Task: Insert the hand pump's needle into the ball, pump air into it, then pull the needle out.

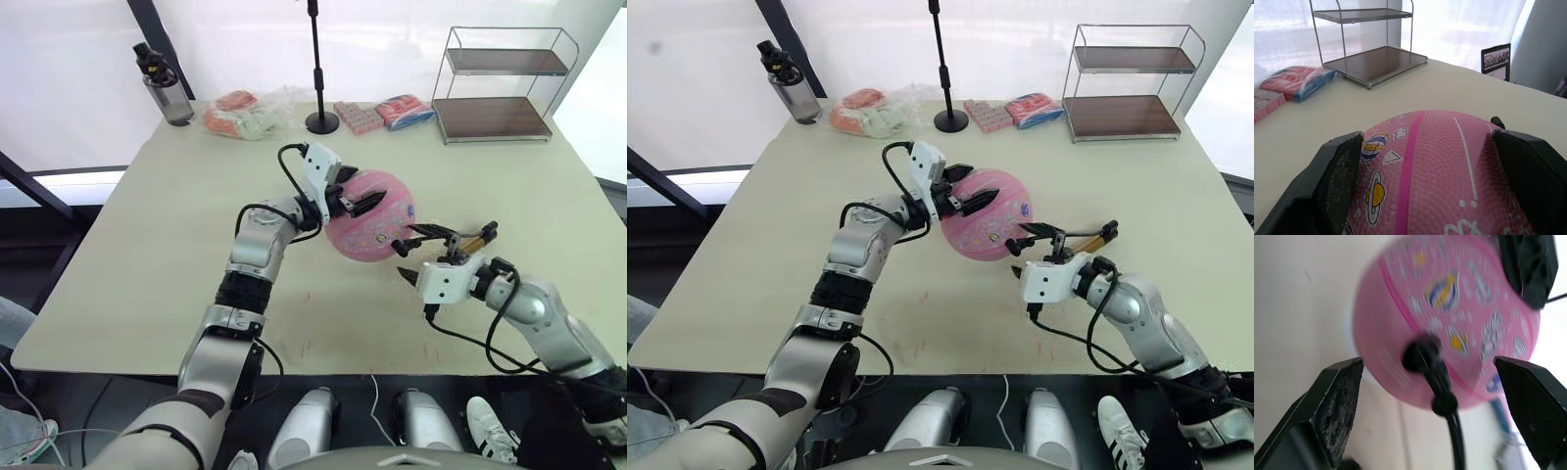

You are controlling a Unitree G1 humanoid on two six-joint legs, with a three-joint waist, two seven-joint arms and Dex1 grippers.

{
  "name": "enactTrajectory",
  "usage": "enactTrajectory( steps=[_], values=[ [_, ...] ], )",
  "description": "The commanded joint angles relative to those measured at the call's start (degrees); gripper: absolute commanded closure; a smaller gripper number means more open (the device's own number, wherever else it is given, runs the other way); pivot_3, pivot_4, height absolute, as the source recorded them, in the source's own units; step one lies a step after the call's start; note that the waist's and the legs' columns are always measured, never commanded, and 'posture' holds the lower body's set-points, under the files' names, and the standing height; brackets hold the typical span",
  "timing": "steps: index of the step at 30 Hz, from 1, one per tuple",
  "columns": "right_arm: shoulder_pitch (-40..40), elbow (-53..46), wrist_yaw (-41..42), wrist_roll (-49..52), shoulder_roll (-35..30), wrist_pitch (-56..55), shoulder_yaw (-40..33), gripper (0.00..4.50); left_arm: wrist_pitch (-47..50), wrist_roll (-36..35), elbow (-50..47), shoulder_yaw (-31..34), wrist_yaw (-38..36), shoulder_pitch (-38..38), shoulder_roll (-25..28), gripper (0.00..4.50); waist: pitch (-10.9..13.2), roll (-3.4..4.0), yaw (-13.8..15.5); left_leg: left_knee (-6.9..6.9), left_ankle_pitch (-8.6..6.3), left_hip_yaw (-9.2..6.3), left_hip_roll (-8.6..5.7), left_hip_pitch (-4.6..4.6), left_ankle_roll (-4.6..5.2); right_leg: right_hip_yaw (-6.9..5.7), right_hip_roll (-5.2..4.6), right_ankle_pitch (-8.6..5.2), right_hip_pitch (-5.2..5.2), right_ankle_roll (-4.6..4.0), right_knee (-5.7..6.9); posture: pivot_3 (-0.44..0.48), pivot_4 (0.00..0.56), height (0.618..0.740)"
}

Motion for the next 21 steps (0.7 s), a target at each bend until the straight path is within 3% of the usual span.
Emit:
enactTrajectory(
  steps=[1, 16, 19, 21],
  values=[
    [-1.3, 0.0, -3.4, -3.5, -0.1, -2.8, -0.7, 0.05, 2.8, 2.5, 4.1, -2.7, 0.7, 2.7, -0.8, 0.0, 0.0, -0.01, 0.0, 0.0, 0.0, -0.01, 0.0, 0.0, 0.0, -0.01, 0.0, 0.0, 0.01, 0.0, 0.0, 0.0, 0.15, 0.74],
    [-0.7, 1.0, -6.0, -7.6, 1.2, -7.2, -0.2, 0.05, 2.4, 2.8, 5.2, -2.8, 1.1, 1.9, -1.3, 0.0, 0.0, 0.0, 0.0, 0.06, 0.0, -0.11, -0.02, 0.04, 0.0, -0.11, 0.0, 0.0, 0.22, 0.0, -0.02, 0.0, 0.15, 0.74],
    [-1.1, 1.8, -6.2, -7.9, 1.5, -7.9, -0.1, 0.93, 2.5, 2.8, 5.1, -2.8, 1.1, 2.0, -1.3, 0.0, 0.0, 0.0, 0.0, 0.06, 0.0, -0.13, -0.02, 0.04, 0.0, -0.13, 0.0, 0.0, 0.24, 0.0, -0.03, 0.0, 0.15, 0.74],
    [-1.1, 2.3, -6.1, -8.3, 1.7, -8.3, 0.2, 1.85, 2.7, 2.8, 4.9, -2.8, 1.1, 2.2, -1.3, 0.0, 0.0, 0.0, 0.0, 0.07, 0.0, -0.15, -0.02, 0.05, 0.0, -0.15, 0.0, 0.0, 0.27, 0.0, -0.04, 0.0, 0.15, 0.74]
  ],
)
